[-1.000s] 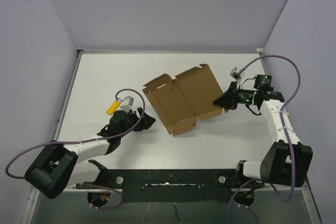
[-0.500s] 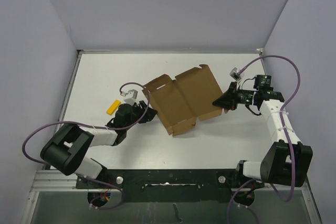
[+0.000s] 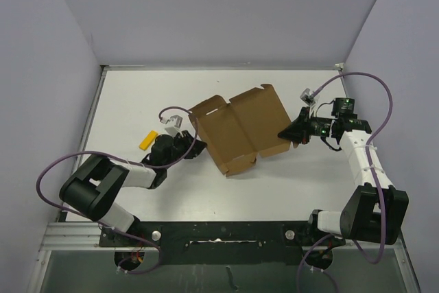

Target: Fold the paper box

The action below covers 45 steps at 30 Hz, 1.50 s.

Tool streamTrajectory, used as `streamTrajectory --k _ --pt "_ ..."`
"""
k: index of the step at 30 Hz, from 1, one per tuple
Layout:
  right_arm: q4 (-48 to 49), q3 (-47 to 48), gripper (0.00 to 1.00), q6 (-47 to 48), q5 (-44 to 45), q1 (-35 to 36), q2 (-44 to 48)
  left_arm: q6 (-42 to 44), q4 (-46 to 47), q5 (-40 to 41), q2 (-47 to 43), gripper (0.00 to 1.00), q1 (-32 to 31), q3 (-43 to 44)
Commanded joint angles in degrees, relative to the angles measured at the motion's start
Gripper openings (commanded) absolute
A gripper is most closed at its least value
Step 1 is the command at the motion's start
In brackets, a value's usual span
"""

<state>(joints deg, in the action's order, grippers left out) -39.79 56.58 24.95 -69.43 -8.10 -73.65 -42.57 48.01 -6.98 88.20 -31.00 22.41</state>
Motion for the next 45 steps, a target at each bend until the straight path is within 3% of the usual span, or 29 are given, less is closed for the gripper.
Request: streamTrajectory --k 1,4,8,12,17,20,24,29,34,37,39,45 --pt "0.14 2.77 0.00 1.50 -1.19 0.54 0.34 2.15 9.24 -2.94 -1.64 0.14 0.34 -0.81" --pt "-0.89 3.17 0.00 2.93 -0.80 0.45 1.12 3.92 8.76 -3.60 -5.36 0.15 0.41 -2.55" --pt "-1.72 3.41 0.00 4.48 0.26 0.38 2.93 6.24 0.42 -2.52 -13.98 0.31 0.91 -5.25" --pt "-3.54 4.20 0.00 7.01 0.23 0.34 4.27 9.74 -16.73 -0.49 -29.12 0.49 1.59 -4.90" --pt "-5.54 4.86 0.00 9.47 -1.32 0.28 5.62 15.60 -38.12 1.96 -46.85 0.72 2.19 2.85" --pt "-5.99 4.84 0.00 9.77 -2.05 0.36 5.83 17.62 -45.04 1.38 -49.94 0.85 3.43 9.83" --pt "-6.49 5.01 0.00 10.15 -2.46 0.43 5.95 20.00 -52.38 -2.55 -45.81 0.97 5.93 19.17" --pt "-6.81 4.95 0.00 10.39 -2.61 0.78 6.14 20.72 -57.59 -10.39 -35.63 0.98 12.32 30.24" --pt "-7.69 5.25 0.00 11.53 -2.35 1.50 5.95 14.27 -49.40 -23.19 -25.98 0.98 21.91 33.64" --pt "-8.11 5.39 0.00 12.19 -2.03 2.21 5.81 12.66 -42.90 -26.51 -20.73 0.90 22.66 34.12" --pt "-8.36 5.52 0.00 12.63 -1.86 2.83 5.64 11.63 -39.19 -28.41 -17.55 0.80 22.60 34.44" --pt "-8.81 5.64 0.00 13.32 -1.78 3.83 5.53 11.01 -33.27 -28.89 -11.42 0.60 22.62 33.31"
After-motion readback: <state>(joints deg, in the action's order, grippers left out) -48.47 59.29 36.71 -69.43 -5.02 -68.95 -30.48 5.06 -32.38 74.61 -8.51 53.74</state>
